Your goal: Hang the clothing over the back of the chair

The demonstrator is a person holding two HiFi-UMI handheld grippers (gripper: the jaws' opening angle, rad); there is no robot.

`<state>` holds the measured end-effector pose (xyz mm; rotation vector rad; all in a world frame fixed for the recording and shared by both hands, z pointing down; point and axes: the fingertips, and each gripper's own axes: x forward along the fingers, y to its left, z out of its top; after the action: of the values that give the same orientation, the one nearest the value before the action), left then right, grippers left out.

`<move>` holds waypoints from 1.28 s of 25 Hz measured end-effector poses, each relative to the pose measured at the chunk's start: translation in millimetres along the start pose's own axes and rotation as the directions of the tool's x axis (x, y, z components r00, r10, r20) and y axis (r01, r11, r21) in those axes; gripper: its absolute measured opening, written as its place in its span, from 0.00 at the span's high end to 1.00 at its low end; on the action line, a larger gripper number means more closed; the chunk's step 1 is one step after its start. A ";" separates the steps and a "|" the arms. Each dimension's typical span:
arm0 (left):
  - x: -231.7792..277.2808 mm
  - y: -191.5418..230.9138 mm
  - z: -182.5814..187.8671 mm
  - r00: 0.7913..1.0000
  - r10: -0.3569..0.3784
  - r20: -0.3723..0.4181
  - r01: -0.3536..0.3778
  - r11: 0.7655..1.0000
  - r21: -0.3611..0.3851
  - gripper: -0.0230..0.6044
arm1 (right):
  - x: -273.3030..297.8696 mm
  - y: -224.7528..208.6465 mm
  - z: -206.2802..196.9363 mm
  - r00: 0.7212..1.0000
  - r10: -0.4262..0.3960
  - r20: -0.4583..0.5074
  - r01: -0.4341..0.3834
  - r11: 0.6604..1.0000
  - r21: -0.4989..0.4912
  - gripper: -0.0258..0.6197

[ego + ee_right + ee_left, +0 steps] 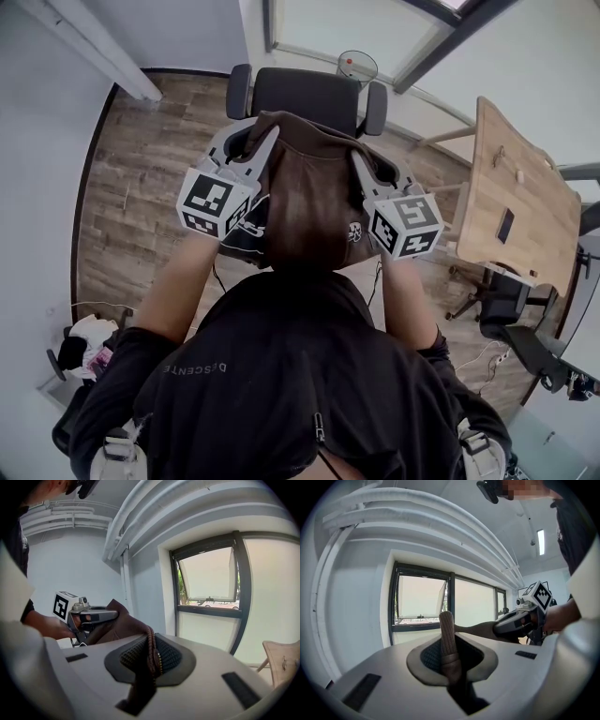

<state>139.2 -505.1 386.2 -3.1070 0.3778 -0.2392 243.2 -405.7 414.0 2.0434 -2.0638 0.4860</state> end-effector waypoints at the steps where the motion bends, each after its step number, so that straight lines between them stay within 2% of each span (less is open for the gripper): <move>1: 2.0 1.6 -2.6 1.000 0.000 -0.008 0.000 1.000 -0.005 0.88 | 2.8 -1.2 -1.6 1.000 0.000 -0.006 0.000 1.000 0.002 0.88; 8: 14.7 6.6 -24.4 0.997 -0.014 -0.078 0.010 0.999 -0.047 0.88 | 19.4 -11.2 -21.3 0.998 0.002 -0.064 0.000 1.000 0.031 0.87; 16: 27.5 14.9 -54.1 0.984 -0.017 -0.178 0.002 0.996 -0.087 0.88 | 40.5 -17.8 -43.2 0.989 0.027 -0.144 -0.017 0.997 0.069 0.87; 32: 40.8 19.3 -97.7 0.957 -0.047 -0.287 0.004 0.989 -0.148 0.87 | 60.9 -24.1 -78.1 0.972 0.047 -0.230 -0.018 0.992 0.125 0.84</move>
<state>159.0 -532.0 488.5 -3.2238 0.3728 -0.7048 258.6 -433.6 510.9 1.9121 -1.9742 0.8349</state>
